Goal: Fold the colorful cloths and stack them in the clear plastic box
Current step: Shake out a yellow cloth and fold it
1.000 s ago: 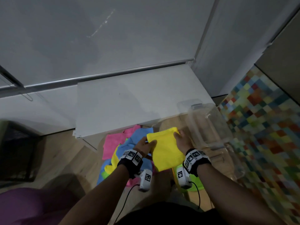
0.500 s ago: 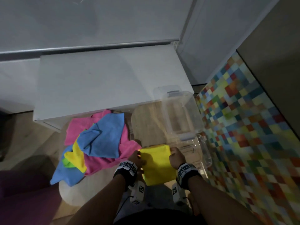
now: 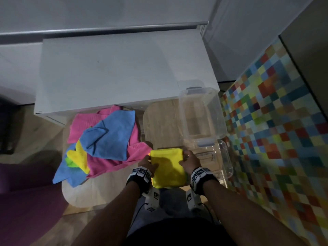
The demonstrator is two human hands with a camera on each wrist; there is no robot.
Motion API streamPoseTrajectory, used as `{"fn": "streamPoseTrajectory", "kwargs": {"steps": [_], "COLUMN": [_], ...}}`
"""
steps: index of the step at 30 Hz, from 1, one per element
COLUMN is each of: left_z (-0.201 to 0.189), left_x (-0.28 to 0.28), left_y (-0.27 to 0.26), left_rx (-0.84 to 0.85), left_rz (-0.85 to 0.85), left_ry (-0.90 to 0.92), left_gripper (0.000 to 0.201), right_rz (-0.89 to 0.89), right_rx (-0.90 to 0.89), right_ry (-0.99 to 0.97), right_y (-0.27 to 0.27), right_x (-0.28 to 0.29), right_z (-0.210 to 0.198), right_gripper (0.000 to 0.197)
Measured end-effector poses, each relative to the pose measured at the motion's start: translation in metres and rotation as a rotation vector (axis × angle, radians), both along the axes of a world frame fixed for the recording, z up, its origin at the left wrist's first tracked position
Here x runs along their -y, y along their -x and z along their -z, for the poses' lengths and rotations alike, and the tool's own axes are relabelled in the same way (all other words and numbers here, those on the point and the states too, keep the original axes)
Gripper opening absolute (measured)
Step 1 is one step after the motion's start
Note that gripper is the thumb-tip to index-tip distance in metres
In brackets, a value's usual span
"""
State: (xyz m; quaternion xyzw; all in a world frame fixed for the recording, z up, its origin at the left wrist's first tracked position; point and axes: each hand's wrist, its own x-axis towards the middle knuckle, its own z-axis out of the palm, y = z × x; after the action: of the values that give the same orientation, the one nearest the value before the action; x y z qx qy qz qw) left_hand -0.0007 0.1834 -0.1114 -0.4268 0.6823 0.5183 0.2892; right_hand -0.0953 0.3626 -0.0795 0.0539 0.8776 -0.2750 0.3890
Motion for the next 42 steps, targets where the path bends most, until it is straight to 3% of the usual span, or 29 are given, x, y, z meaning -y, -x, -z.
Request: {"fn": "streamPoseTrajectory", "kwargs": {"steps": [3, 5, 9, 12, 18, 25, 31, 33, 35, 37, 39, 42], "left_z": [-0.005, -0.004, -0.006, -0.009, -0.007, -0.018, -0.021, -0.023, -0.029, -0.030, -0.022, -0.005], "left_x": [0.000, 0.003, 0.005, 0.008, 0.007, -0.008, -0.006, -0.005, -0.007, -0.014, -0.020, -0.015], "left_y": [0.006, 0.005, -0.002, -0.005, -0.008, -0.002, 0.002, 0.002, 0.004, 0.007, 0.003, -0.008], "left_rx": [0.029, 0.029, 0.018, 0.031, 0.135, 0.075, 0.021, -0.107, -0.247, -0.386, -0.422, -0.339], "left_rz": [-0.086, -0.069, 0.109, 0.094, 0.202, 0.224, 0.178, 0.246, 0.497, 0.838, 1.124, 1.215], "left_ry": [-0.156, -0.168, 0.082, 0.211, 0.143, 0.256, 0.332, 0.526, 0.694, 0.696, 0.646, 0.648], "left_gripper": [0.046, 0.047, 0.056, 0.060, 0.051, 0.037, 0.038, 0.045, 0.051, 0.053, 0.066, 0.087], "right_rz": [0.038, 0.085, 0.060, 0.055, -0.110, -0.035, 0.123, -0.028, -0.321, -0.644, -0.848, -0.948], "right_rx": [-0.007, -0.043, -0.042, -0.021, -0.029, -0.049, -0.363, -0.439, -0.476, -0.438, -0.425, -0.396], "right_ry": [0.014, 0.015, -0.006, -0.030, -0.054, 0.002, -0.037, 0.019, 0.031, -0.029, -0.109, -0.176], "right_y": [0.001, 0.001, 0.000, 0.001, 0.000, -0.004, -0.006, -0.007, -0.012, -0.018, -0.024, -0.029], "right_x": [-0.001, -0.004, -0.006, -0.007, -0.003, -0.006, -0.007, -0.004, 0.002, 0.008, 0.008, -0.003], "right_z": [0.000, 0.001, 0.003, 0.005, 0.006, -0.001, -0.005, -0.006, -0.005, -0.002, 0.002, 0.016], "right_gripper": [0.042, 0.038, 0.037, 0.036, 0.036, 0.039, 0.015, 0.015, 0.022, 0.035, 0.048, 0.065]}}
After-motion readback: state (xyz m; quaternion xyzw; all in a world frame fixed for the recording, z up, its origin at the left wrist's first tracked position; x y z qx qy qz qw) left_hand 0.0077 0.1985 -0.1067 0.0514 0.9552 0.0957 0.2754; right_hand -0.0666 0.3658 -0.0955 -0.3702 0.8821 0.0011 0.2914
